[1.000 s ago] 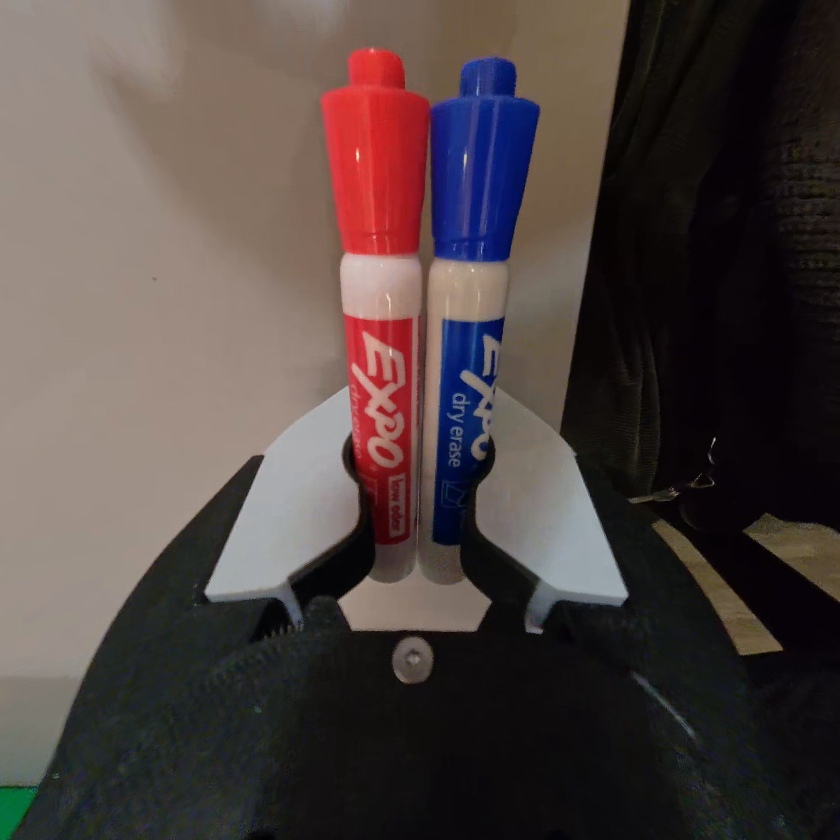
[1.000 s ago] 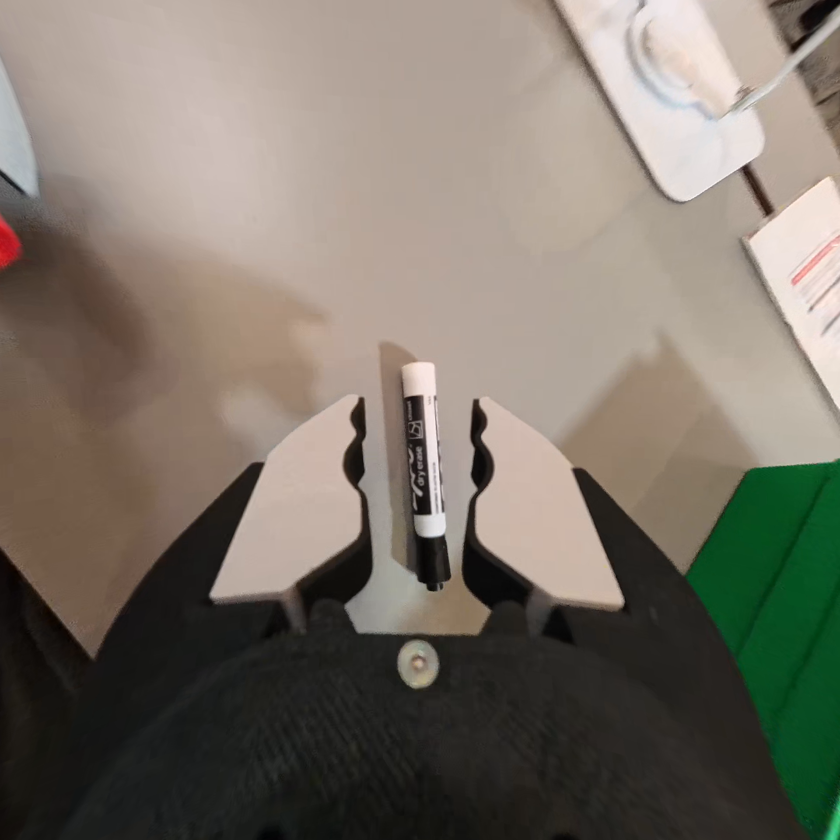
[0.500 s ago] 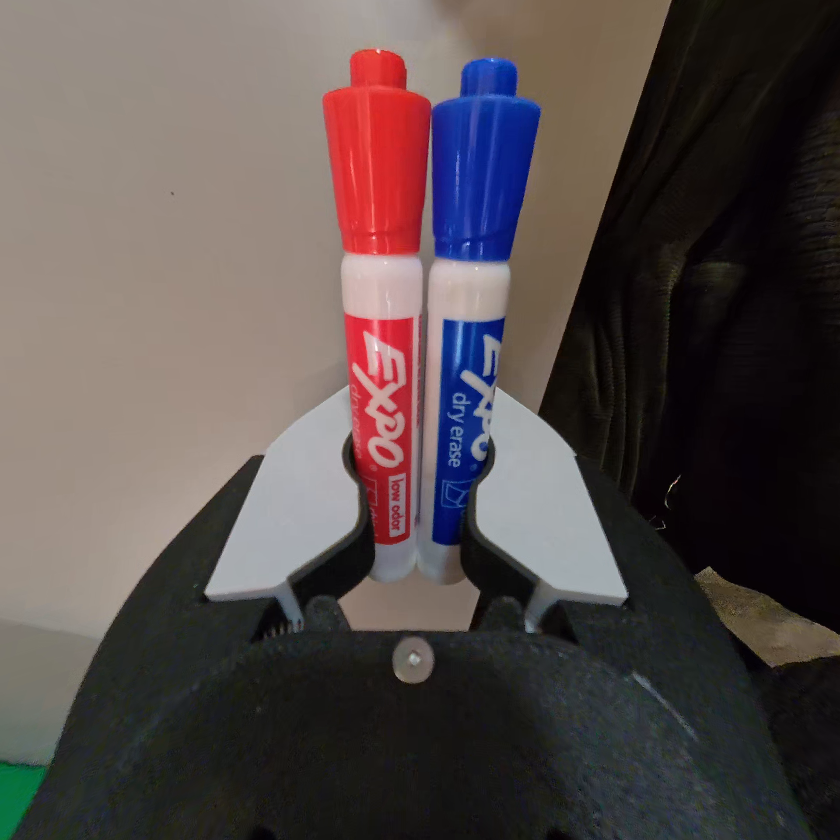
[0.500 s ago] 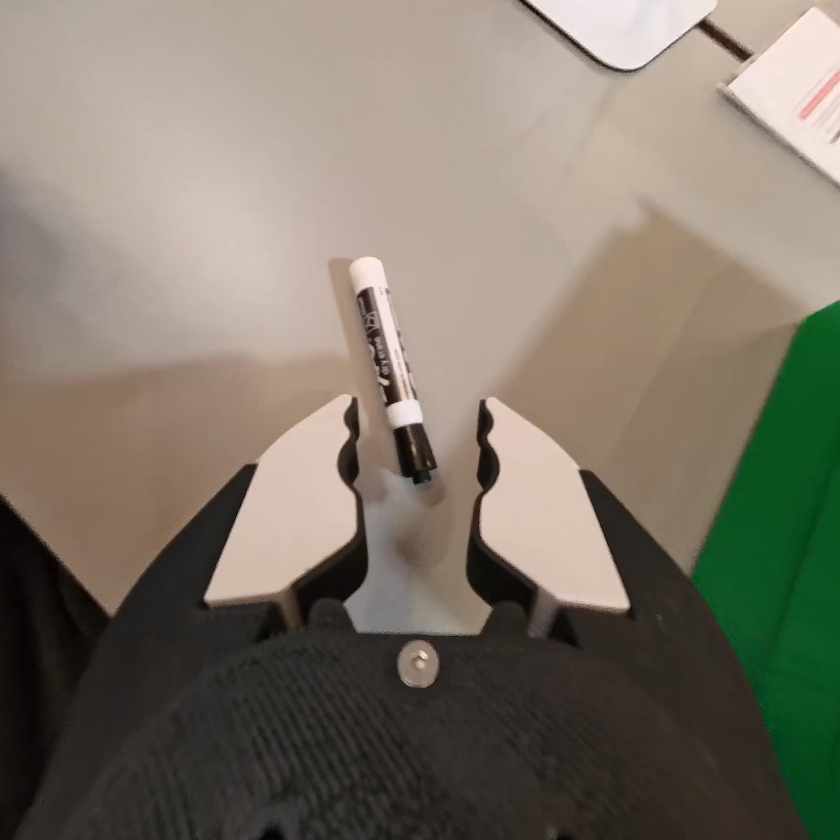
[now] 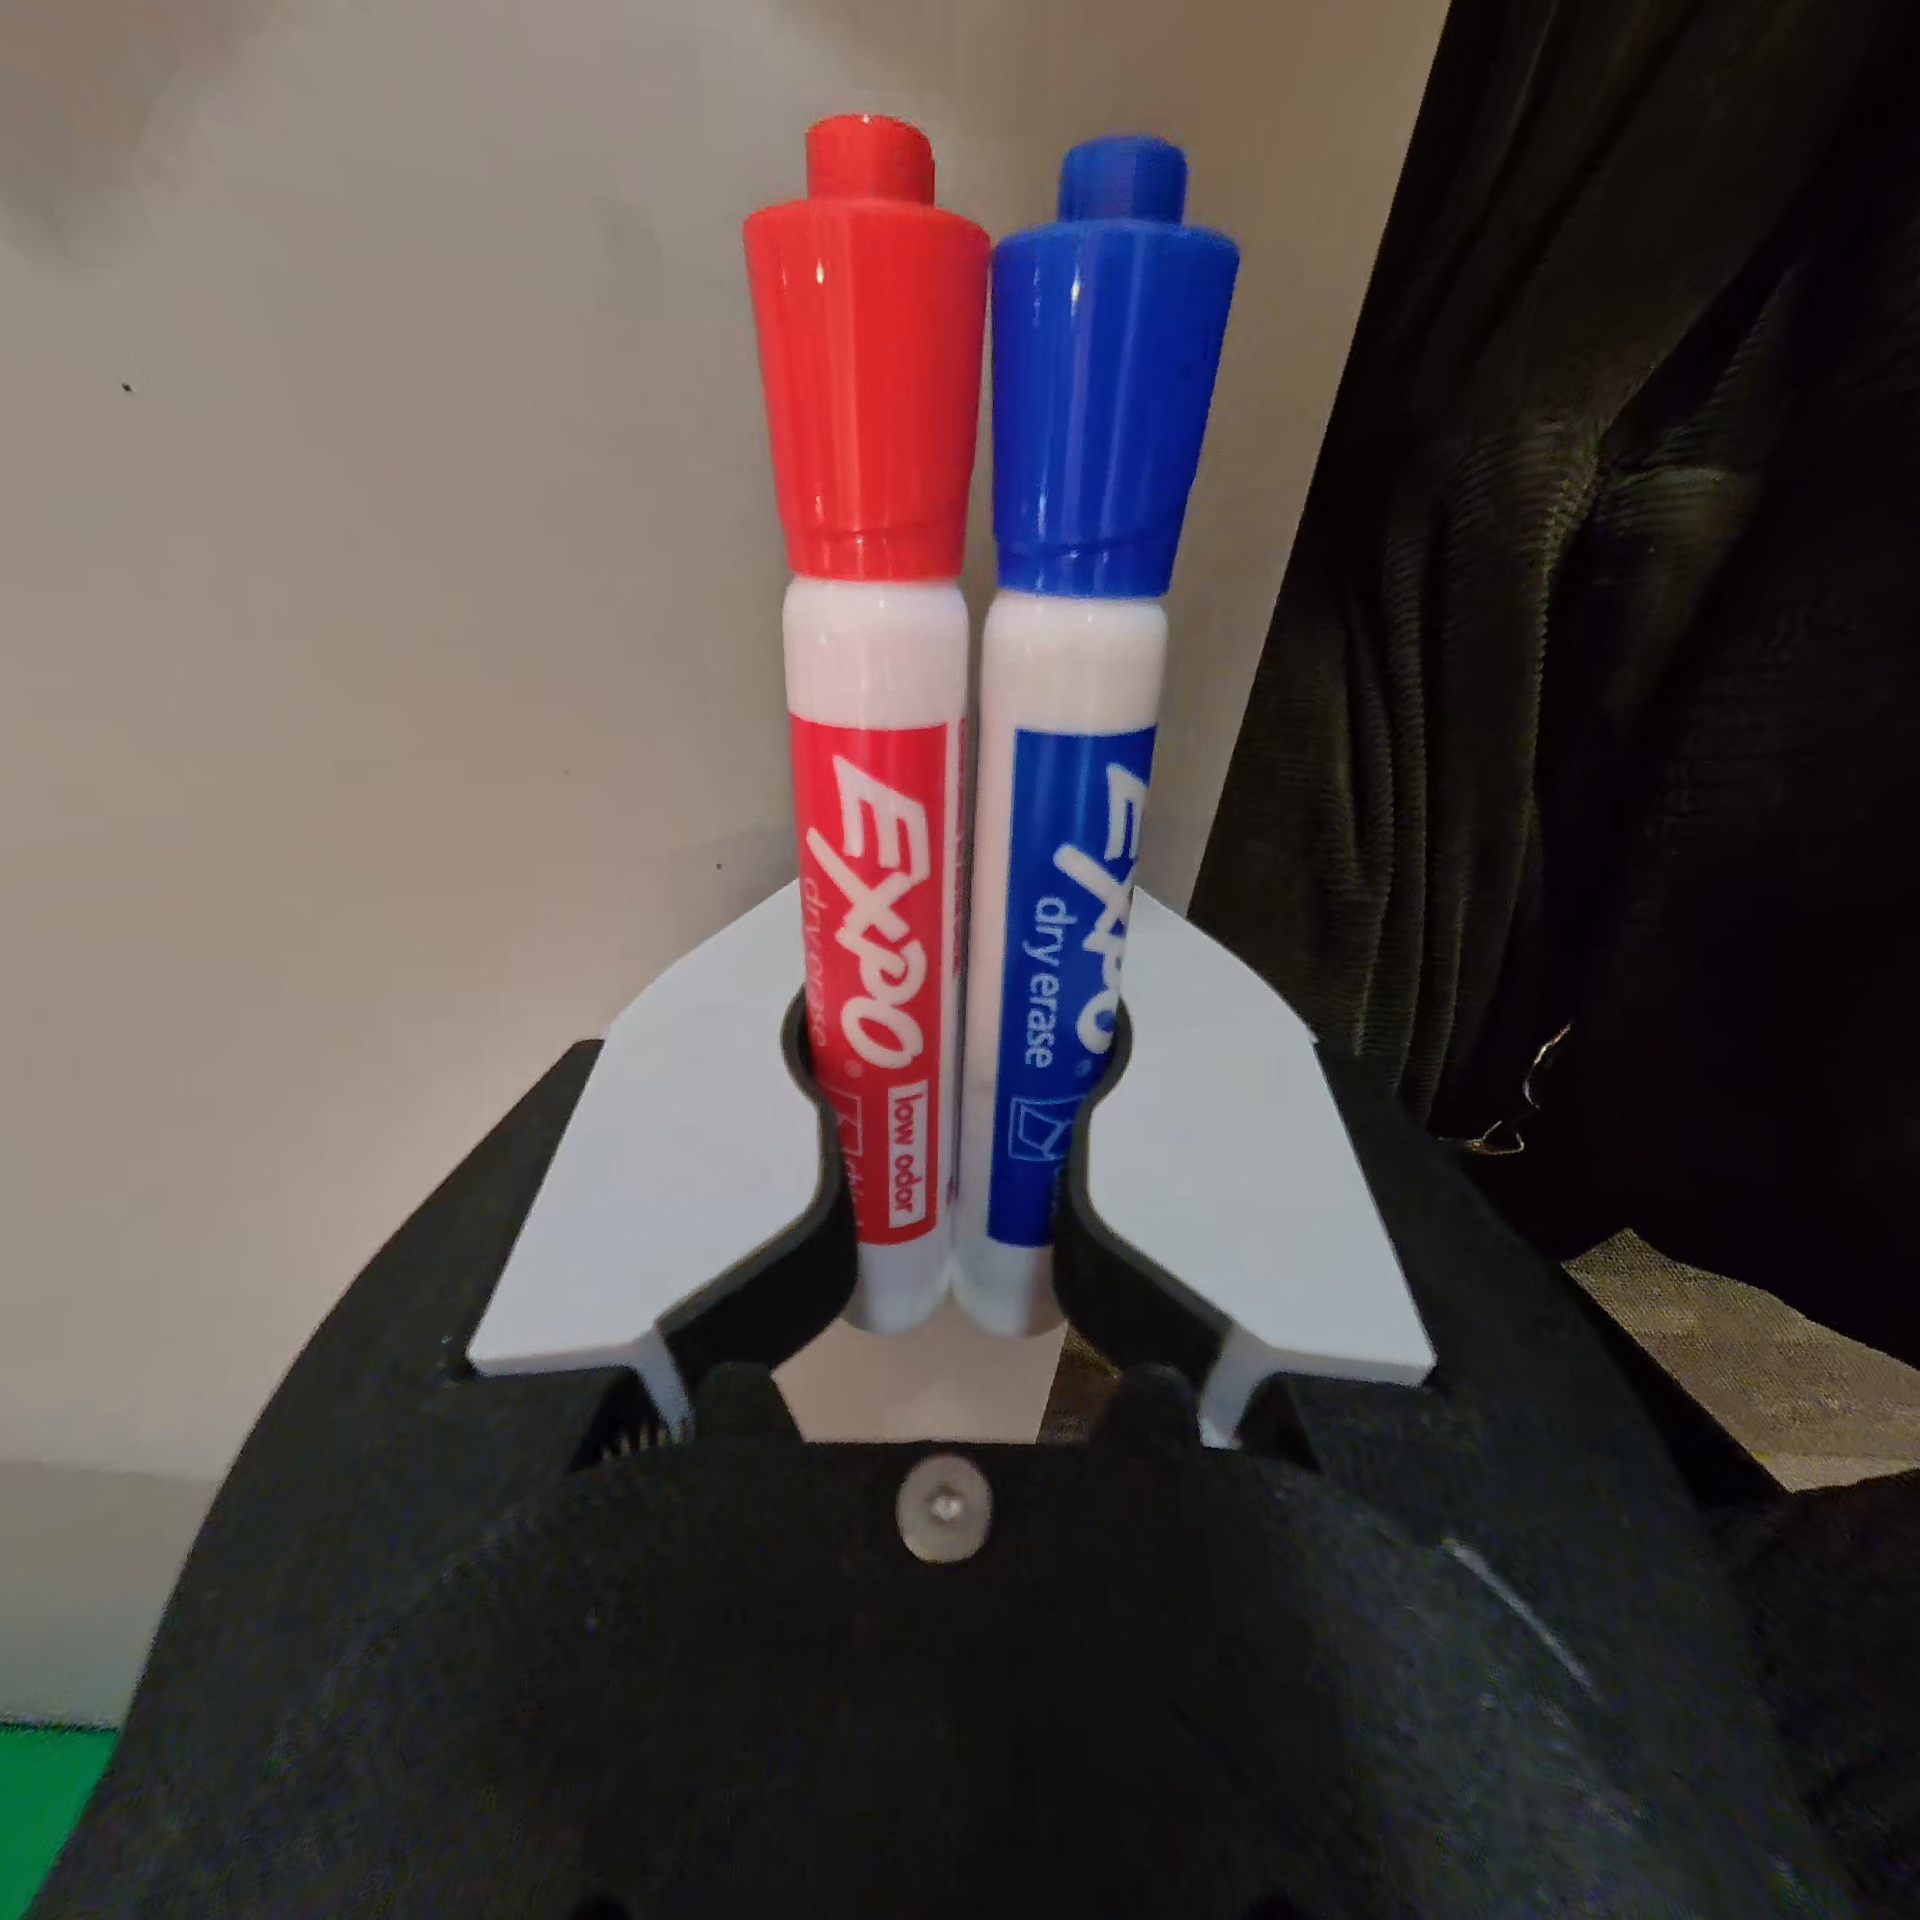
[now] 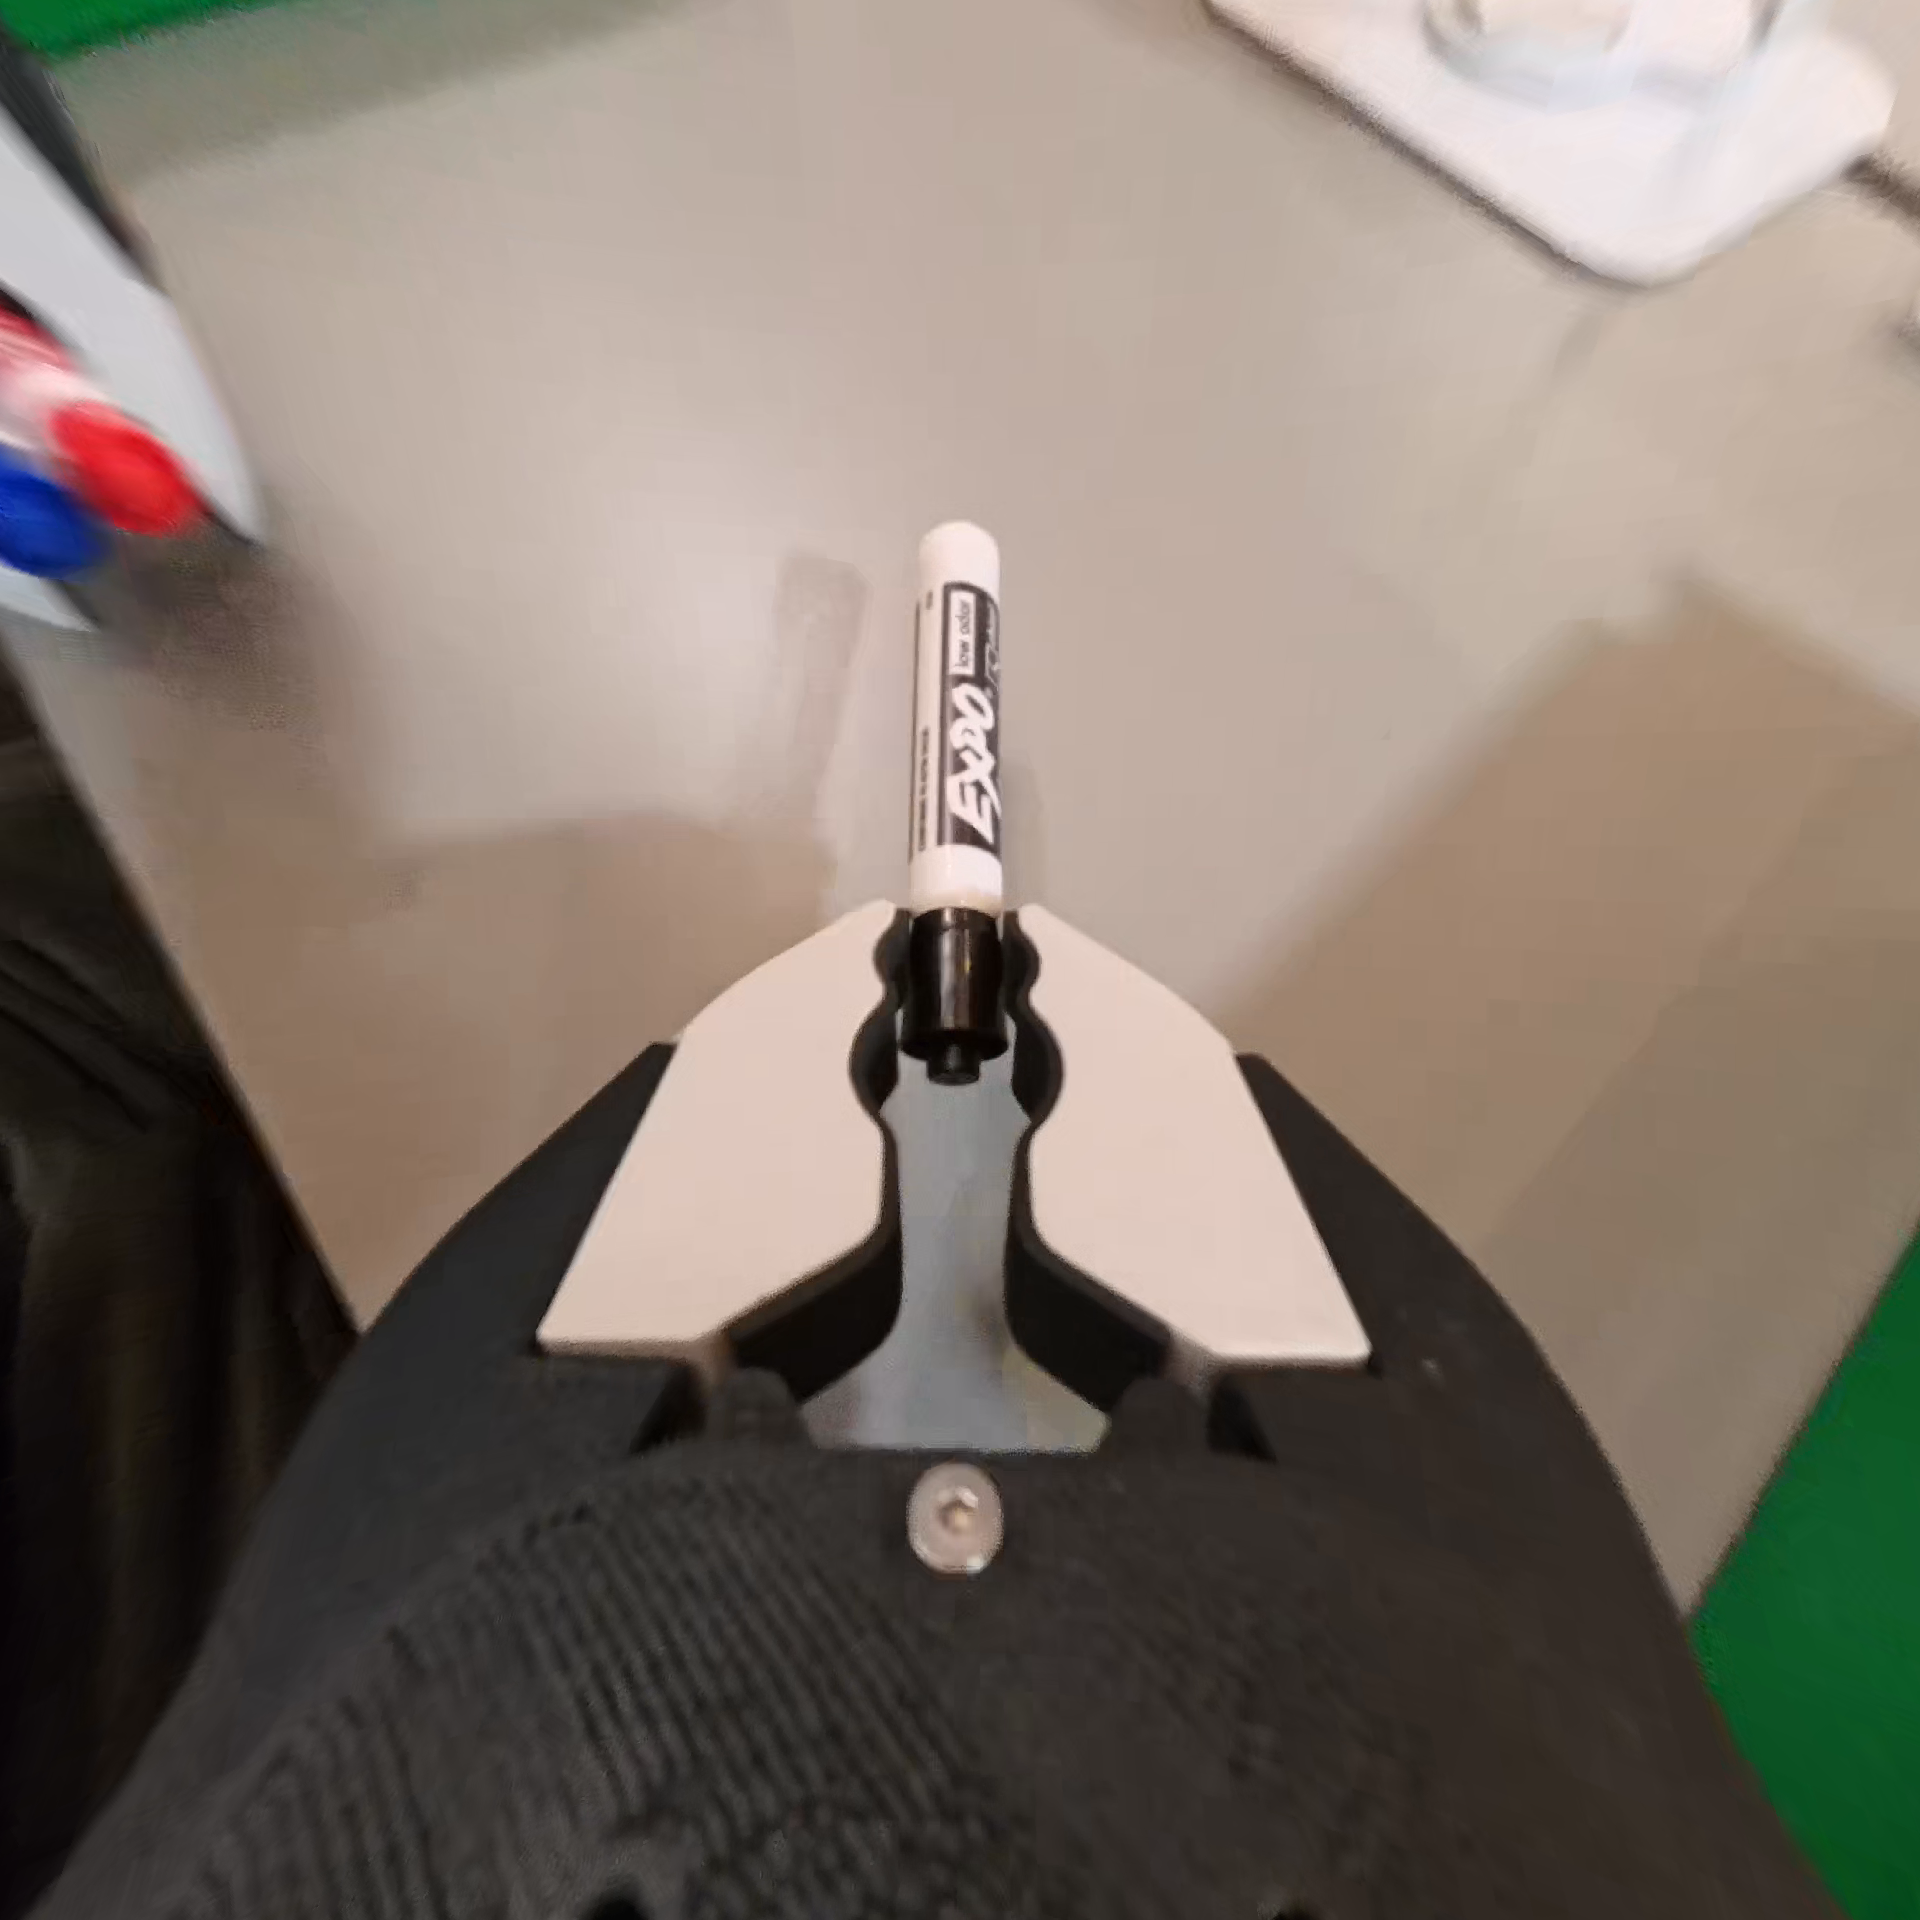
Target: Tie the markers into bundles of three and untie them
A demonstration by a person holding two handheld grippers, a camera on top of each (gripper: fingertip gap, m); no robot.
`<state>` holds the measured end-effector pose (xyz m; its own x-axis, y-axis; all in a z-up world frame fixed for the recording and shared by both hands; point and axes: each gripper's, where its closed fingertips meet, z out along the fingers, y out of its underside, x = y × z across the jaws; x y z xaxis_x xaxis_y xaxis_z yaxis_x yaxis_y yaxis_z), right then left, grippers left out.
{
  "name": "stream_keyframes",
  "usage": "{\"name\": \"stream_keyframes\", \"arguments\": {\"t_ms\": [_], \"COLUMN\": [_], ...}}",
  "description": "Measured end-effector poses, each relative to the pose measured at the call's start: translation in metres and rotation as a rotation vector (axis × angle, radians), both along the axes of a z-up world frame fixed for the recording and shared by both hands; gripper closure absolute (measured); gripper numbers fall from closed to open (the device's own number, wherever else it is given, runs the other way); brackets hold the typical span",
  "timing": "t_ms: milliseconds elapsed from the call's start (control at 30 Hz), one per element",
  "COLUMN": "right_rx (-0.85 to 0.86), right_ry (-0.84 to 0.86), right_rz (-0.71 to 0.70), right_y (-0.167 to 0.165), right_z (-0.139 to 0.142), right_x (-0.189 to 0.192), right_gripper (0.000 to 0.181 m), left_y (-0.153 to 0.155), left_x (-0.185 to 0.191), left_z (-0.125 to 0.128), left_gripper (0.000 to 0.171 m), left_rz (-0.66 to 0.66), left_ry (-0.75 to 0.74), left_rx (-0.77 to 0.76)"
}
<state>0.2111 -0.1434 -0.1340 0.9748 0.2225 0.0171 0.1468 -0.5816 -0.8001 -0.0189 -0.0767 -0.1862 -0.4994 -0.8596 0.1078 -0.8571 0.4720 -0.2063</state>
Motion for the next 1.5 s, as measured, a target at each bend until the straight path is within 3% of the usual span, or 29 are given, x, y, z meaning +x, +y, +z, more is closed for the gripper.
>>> {"name": "stream_keyframes", "arguments": {"t_ms": [133, 267, 533, 667, 1500], "right_rx": [0.152, 0.074, 0.07, 0.056, 0.074], "right_ry": [-0.037, -0.102, -0.237, -0.296, -0.283], "right_rz": [0.26, 0.411, 0.531, 0.542, 0.602], "right_y": [-0.009, -0.016, -0.016, -0.016, -0.018], "right_z": [0.044, 0.046, 0.055, 0.055, 0.049], "right_x": [-0.052, -0.092, -0.152, -0.161, -0.176], "right_gripper": [0.164, 0.164, 0.164, 0.164, 0.163], "left_y": [0.0, -0.003, -0.015, -0.025, -0.051], "left_x": [-0.002, 0.0, -0.001, 0.003, 0.01], "left_z": [0.002, 0.008, 0.015, 0.018, 0.022], "left_gripper": [0.123, 0.123, 0.122, 0.123, 0.122], "left_rz": [0.002, -0.009, -0.046, -0.079, -0.16], "left_ry": [0.028, 0.017, 0.011, 0.003, -0.004], "left_rx": [0.018, 0.027, 0.046, 0.047, 0.039]}}
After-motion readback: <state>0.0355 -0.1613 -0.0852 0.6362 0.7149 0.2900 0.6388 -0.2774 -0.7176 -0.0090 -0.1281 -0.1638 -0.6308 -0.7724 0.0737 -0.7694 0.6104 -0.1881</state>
